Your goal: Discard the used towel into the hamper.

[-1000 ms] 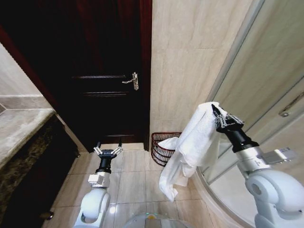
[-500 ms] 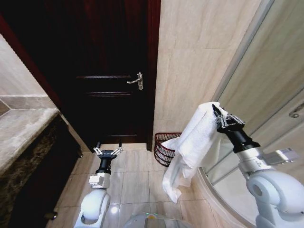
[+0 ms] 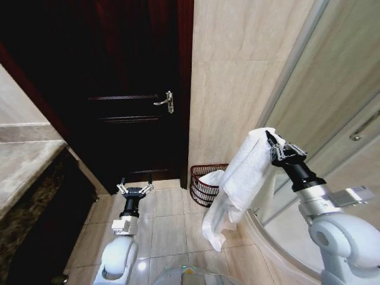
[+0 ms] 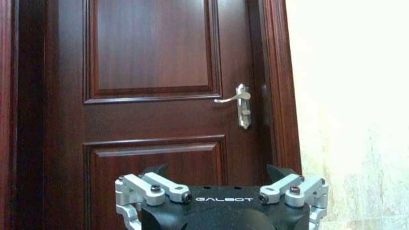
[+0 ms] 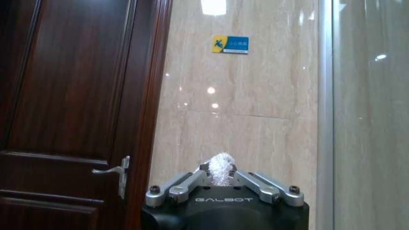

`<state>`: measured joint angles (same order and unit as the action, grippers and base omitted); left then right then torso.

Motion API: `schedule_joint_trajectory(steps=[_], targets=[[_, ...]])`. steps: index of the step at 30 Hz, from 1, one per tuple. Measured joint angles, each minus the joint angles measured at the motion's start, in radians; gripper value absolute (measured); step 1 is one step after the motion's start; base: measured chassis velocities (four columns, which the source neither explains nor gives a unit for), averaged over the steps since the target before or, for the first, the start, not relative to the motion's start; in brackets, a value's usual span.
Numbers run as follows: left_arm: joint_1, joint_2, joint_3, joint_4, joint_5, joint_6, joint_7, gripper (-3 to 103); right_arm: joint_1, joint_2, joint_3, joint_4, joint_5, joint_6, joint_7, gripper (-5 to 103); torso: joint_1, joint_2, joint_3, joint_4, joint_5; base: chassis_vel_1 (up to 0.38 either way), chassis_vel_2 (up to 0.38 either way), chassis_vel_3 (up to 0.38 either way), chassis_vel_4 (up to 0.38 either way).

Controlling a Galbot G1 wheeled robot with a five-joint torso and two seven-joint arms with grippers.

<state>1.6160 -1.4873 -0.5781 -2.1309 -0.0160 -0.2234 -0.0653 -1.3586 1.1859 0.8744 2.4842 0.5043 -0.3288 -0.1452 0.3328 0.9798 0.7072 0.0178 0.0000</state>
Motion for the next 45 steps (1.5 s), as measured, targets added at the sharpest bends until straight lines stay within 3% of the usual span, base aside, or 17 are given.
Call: schedule_joint_trajectory(steps=[6, 40, 45], targets=[[0.0, -0.002, 0.001, -0.003, -0.011, -0.005, -0.001, 100, -0.014, 0.009, -0.006, 0.01, 0.015, -0.001, 0.021, 5, 0.0, 0.0, 0.0, 0.0003, -0.0002, 0.003, 0.005, -0.01, -0.004], [-0.018, -0.012, -0.001, 0.039, -0.021, -0.012, -0.003, 100, 0.006, 0.035, -0.01, -0.047, 0.026, 0.027, -0.023, 5, 0.001, 0.0, 0.0, 0.0005, 0.0001, -0.058, 0.061, 0.055, -0.058], [-0.033, -0.016, 0.003, 0.06, -0.017, -0.011, -0.001, 100, 0.028, 0.022, -0.007, -0.073, 0.025, 0.03, -0.021, 5, 0.01, 0.019, 0.01, 0.0003, 0.0, 0.048, -0.05, -0.051, 0.038]])
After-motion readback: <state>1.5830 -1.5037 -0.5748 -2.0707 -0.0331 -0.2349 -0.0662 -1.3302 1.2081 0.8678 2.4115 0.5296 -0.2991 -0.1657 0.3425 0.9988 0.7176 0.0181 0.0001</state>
